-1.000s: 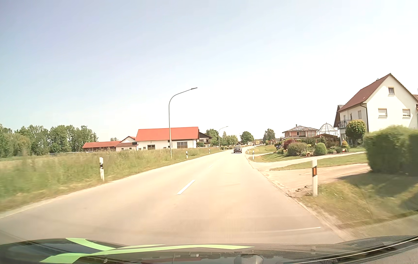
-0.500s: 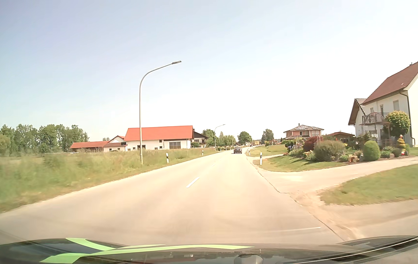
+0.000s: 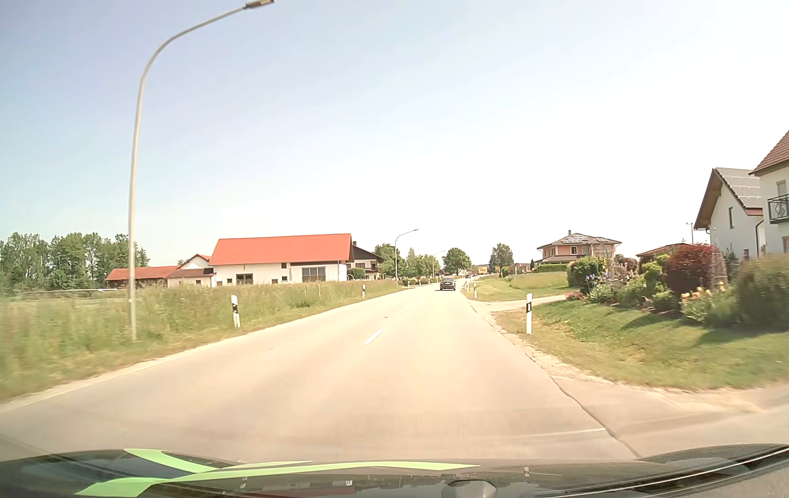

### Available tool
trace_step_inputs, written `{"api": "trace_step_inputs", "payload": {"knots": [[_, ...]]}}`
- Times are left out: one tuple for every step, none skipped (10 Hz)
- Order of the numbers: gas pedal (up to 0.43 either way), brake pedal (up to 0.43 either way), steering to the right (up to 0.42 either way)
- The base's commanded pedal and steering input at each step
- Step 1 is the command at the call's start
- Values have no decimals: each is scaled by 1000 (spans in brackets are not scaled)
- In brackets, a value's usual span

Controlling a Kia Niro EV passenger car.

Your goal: Follow the waypoints while adhering to traffic rules and regulations

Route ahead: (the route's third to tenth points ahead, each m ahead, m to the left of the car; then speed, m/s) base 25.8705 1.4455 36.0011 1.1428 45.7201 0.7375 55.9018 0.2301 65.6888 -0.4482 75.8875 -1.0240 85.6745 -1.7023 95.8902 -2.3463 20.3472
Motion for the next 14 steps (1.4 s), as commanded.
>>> {"api": "trace_step_inputs", "payload": {"knots": [[8, 0, 7], [20, 0, 7], [20, 0, 7], [20, 0, 7], [20, 0, 7], [28, 0, 7], [47, 0, 7], [67, 0, 7], [67, 0, 7], [67, 0, 7], [67, 0, 7], [67, 0, 7], [67, 0, 6], [67, 0, 4]]}}
